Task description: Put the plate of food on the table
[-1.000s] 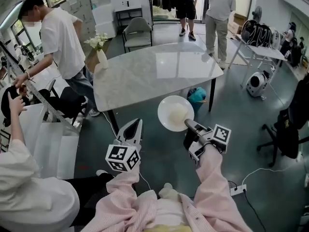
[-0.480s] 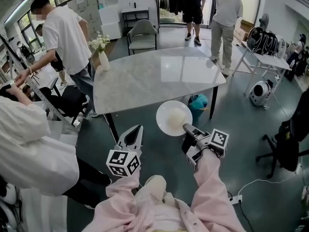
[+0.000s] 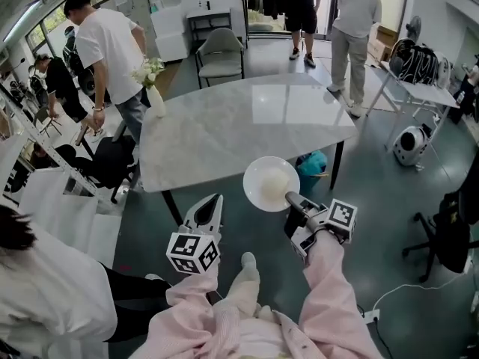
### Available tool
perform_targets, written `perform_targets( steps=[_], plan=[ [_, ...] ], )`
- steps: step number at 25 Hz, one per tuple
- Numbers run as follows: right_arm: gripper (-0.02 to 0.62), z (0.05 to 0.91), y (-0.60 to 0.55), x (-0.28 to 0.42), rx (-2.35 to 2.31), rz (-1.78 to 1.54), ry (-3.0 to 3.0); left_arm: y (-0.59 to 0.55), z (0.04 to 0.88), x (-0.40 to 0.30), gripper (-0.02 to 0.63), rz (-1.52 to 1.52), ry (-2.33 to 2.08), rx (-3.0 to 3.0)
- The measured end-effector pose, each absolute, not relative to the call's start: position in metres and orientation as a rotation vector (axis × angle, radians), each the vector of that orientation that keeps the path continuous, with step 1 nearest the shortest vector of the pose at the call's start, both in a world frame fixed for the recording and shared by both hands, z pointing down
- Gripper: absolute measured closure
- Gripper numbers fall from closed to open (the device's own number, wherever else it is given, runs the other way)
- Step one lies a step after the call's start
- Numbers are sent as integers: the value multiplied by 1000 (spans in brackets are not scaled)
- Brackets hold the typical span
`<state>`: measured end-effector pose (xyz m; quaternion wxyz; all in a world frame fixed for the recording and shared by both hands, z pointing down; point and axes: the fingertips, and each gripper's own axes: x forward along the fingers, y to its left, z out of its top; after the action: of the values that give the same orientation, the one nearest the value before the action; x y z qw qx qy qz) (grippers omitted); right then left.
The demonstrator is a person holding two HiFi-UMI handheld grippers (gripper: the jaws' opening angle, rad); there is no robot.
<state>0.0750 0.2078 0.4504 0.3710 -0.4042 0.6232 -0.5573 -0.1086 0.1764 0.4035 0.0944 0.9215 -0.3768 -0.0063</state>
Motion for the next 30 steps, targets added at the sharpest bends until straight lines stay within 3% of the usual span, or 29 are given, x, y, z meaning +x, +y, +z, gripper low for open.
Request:
perform_targets(
  steps=[15,30],
  plan=[
    [578,449,32,125,-1062,-1465,1592,-23,391,-62,614,-73,-1126,2681],
    [578,460,-102,134,-1018,-1530,1603,-136,418,-56,614,-53,-1167,2588]
  ],
)
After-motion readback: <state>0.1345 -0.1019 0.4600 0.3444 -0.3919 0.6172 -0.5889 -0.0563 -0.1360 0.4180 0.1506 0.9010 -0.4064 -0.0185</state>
